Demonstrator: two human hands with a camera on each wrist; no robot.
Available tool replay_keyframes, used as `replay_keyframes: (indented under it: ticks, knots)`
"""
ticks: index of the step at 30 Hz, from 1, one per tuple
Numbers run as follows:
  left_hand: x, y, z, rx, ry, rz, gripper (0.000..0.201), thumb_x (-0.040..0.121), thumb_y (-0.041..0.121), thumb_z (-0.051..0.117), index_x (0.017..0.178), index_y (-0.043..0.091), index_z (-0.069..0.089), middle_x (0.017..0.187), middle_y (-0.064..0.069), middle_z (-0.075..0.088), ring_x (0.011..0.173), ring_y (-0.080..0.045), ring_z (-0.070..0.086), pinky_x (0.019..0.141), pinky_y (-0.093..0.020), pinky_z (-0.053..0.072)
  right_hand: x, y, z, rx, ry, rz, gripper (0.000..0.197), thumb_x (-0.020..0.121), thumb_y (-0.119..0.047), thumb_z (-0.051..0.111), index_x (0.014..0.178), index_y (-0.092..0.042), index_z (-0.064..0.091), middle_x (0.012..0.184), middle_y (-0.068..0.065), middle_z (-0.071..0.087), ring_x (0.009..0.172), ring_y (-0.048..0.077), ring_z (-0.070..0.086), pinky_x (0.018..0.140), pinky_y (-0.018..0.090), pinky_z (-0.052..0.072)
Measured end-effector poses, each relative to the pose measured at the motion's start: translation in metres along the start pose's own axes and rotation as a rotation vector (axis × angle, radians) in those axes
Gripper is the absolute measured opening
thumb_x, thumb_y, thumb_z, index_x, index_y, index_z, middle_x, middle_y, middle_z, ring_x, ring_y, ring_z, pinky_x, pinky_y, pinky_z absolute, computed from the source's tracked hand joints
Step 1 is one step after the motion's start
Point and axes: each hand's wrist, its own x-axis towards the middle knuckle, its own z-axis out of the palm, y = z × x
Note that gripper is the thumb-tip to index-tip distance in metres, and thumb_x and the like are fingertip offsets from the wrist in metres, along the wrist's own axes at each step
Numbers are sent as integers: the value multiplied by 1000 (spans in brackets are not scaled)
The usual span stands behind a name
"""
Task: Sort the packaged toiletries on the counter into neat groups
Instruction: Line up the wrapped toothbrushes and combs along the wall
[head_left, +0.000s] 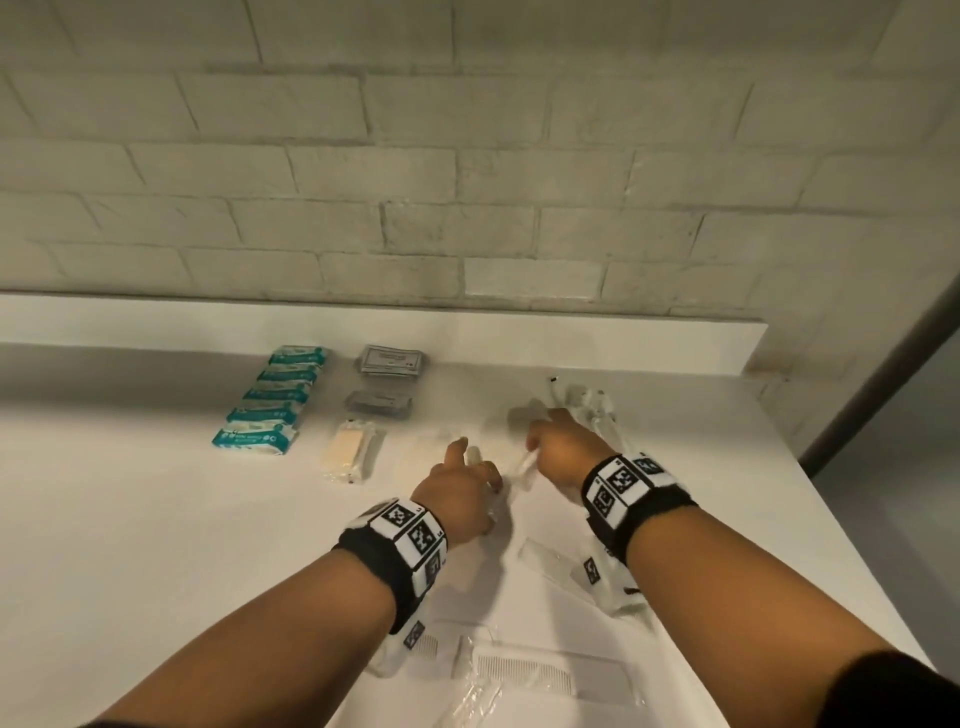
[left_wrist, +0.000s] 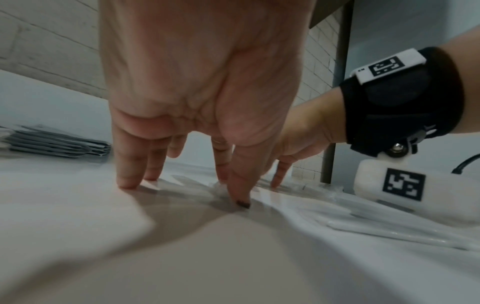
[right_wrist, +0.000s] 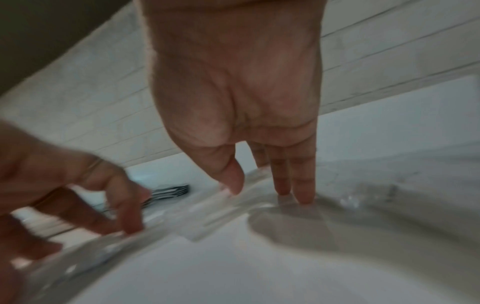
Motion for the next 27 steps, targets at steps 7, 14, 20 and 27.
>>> replay_keyframes:
  ticks: [7, 14, 20, 27]
  knots:
    - [3, 6, 6, 38, 101, -153, 58, 78, 45, 63, 124, 14, 46, 122, -8, 54, 115, -28, 51, 91, -37, 47, -26, 18, -9, 171, -22, 49, 24, 91, 1, 47, 103, -4, 67, 133, 9, 55, 118, 27, 54, 95, 27, 42]
    - [2, -9, -9, -182, 140, -192, 28, 87, 31, 57, 106, 10, 61, 113, -8, 64, 108, -25, 59, 84, -27, 42, -42, 30, -1, 343, -14, 47, 48, 86, 0, 45, 130, -19, 48, 136, 8, 48, 115, 26, 53, 95, 34, 46]
    - [-1, -18, -32, -682, 490, -151, 19, 86, 34, 65, 90, 16, 71, 94, -8, 73, 89, -24, 67, 89, -36, 52, -46, 30, -2, 253, -17, 93, 45, 88, -10, 49, 132, -16, 47, 123, 11, 58, 108, 27, 57, 93, 36, 48]
    - [0, -6, -69, -1147, 716, -21, 9, 88, 26, 63, 79, 23, 62, 84, -6, 69, 82, -24, 64, 78, -39, 54, -47, 28, 2, 169, -26, 80, 42, 88, -11, 51, 130, -11, 49, 126, 11, 57, 111, 27, 57, 95, 36, 47]
